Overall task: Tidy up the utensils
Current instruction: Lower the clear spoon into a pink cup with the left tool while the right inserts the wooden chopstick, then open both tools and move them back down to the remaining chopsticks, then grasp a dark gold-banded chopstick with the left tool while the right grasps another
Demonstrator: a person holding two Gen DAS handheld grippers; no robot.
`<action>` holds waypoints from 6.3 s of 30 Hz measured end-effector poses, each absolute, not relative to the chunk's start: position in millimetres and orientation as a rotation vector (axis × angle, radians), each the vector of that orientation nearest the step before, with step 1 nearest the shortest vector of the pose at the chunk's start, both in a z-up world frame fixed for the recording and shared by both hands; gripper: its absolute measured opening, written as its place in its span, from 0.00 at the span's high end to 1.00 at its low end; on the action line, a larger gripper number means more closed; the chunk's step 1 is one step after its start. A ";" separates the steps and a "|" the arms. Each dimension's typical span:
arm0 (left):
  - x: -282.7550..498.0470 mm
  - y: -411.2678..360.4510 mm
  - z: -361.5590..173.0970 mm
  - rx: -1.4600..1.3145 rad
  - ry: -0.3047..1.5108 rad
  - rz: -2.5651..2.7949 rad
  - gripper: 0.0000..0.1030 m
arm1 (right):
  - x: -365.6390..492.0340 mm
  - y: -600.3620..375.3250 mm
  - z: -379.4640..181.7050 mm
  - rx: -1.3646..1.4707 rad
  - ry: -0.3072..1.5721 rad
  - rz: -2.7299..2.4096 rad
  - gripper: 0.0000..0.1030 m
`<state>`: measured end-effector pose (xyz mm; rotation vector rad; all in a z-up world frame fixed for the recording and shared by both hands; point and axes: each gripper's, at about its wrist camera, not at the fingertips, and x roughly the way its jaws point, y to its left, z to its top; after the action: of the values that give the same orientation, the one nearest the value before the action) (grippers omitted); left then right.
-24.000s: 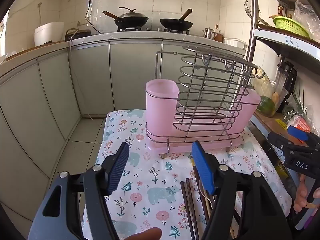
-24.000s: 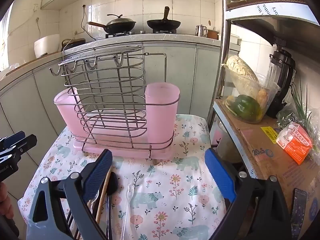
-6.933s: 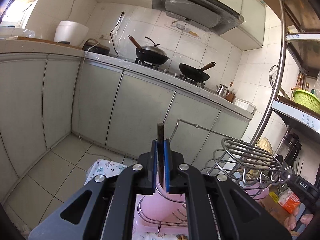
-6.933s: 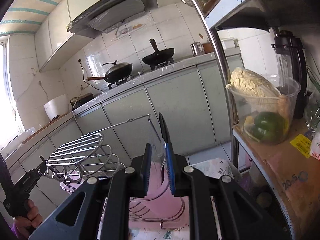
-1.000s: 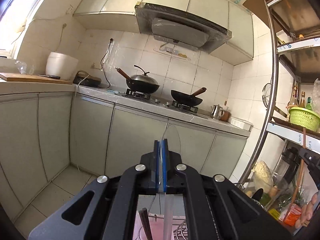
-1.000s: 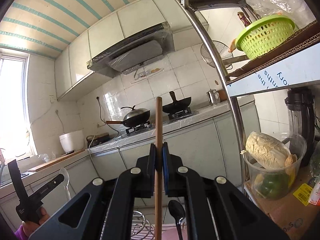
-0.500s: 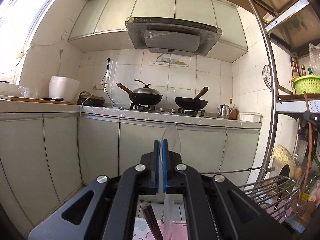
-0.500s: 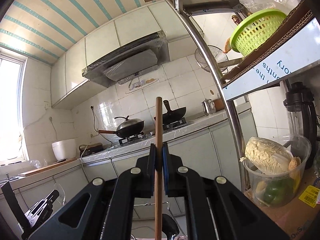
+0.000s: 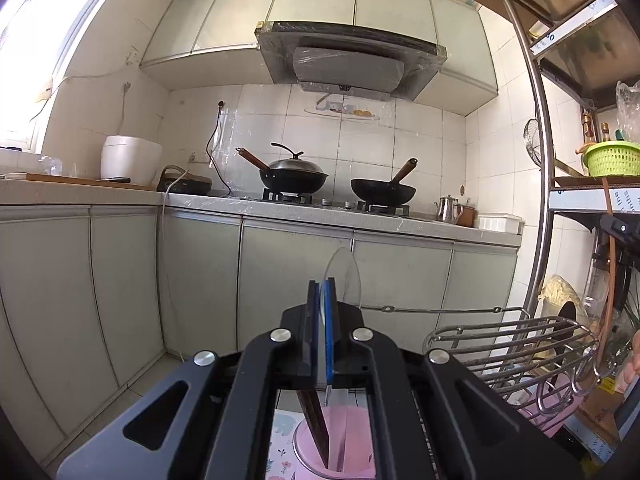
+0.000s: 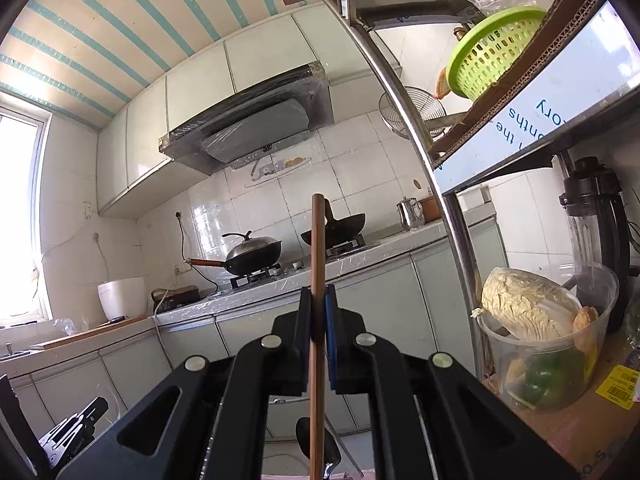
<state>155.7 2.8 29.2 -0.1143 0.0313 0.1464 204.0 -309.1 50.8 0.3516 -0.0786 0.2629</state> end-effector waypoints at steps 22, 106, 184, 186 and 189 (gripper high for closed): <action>149.2 26.0 2.4 -0.242 0.242 0.082 0.99 | 182.4 -303.0 -6.6 0.320 0.230 0.264 0.94; 128.3 -16.4 -112.4 -0.267 1.129 -0.228 0.65 | 126.0 -250.9 -156.8 0.255 1.004 0.479 0.58; 152.9 52.7 -132.3 -0.336 1.321 -0.115 0.94 | 202.1 -229.1 -174.7 0.244 1.342 0.511 0.88; 158.4 51.4 -132.5 -0.312 1.358 -0.111 0.94 | 206.3 -223.5 -176.5 0.223 1.355 0.501 0.88; 165.8 47.4 -134.9 -0.273 1.399 -0.106 0.92 | 210.1 -217.3 -182.2 0.198 1.375 0.488 0.87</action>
<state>165.8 47.4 -134.9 -0.2726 1.3986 -0.1064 210.1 -217.3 -182.2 0.1985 1.3747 0.4877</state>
